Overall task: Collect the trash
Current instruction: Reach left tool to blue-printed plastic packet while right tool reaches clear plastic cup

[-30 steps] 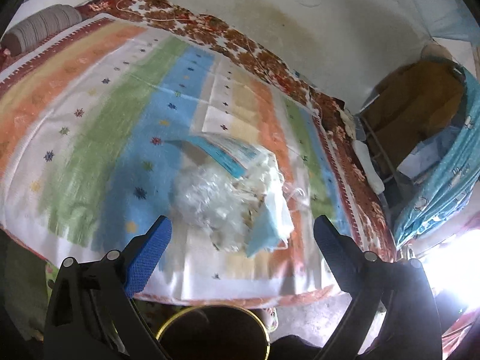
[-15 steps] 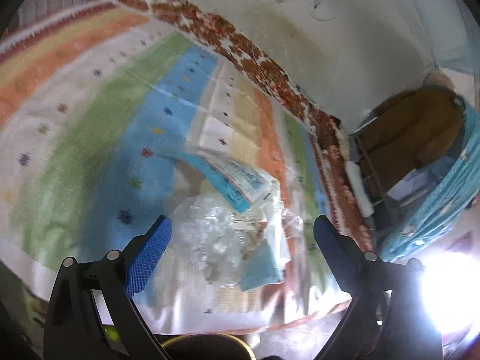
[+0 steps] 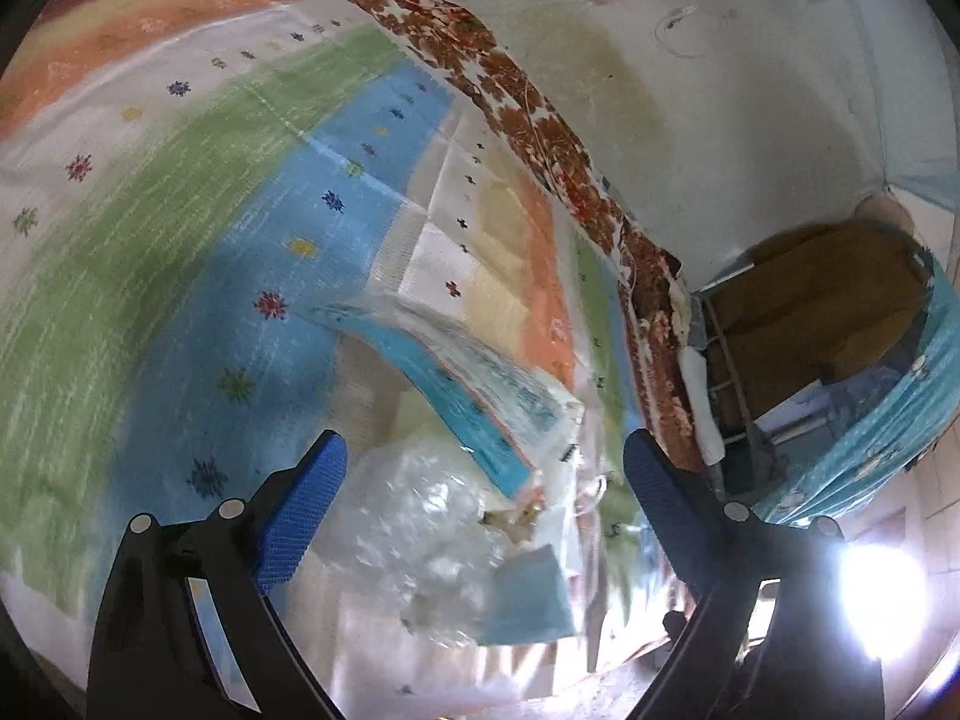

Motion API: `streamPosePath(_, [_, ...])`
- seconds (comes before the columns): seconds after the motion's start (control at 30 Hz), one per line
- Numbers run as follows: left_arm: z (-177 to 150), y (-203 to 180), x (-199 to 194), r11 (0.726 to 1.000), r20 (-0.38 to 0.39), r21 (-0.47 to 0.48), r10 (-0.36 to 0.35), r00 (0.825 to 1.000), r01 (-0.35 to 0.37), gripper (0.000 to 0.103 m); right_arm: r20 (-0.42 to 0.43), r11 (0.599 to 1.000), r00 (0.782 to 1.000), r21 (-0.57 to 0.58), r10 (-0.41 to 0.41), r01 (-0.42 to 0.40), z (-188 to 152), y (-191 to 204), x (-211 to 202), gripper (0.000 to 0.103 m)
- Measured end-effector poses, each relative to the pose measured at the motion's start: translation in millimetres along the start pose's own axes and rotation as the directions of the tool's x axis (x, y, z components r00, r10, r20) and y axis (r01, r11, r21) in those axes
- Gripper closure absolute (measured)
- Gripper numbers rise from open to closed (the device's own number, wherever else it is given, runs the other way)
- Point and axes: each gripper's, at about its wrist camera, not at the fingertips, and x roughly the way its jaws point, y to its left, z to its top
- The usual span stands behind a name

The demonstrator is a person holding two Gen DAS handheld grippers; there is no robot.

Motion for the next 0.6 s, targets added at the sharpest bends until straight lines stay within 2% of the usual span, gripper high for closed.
streamPosePath(0.13, [4.3, 8.5, 7.2, 1.000, 0.009, -0.016, 0.001, 1.000, -0.001, 0.013, -0.006, 0.999, 1.000, -0.031, 0.005, -0.005, -0.7, -1.2, 15.7, 0.009])
streamPosePath(0.37, [13.5, 19.1, 25.7, 0.999, -0.002, -0.045, -0.017, 1.000, 0.017, 0.015, -0.028, 1.000, 1.000, 0.017, -0.007, 0.008, 0.9, -21.7, 49.0, 0.009])
streamPosePath(0.47, [17.8, 26.1, 31.0, 0.998, 0.000, -0.060, -0.017, 1.000, 0.017, 0.017, -0.051, 0.999, 0.999, 0.039, 0.001, 0.001, 0.9, -29.9, 64.0, 0.018])
streamPosePath(0.6, [21.0, 35.5, 41.4, 0.996, -0.025, -0.082, -0.034, 0.999, 0.032, 0.021, -0.055, 0.998, 0.998, 0.063, -0.014, 0.017, 3.2, -42.8, 83.0, 0.019])
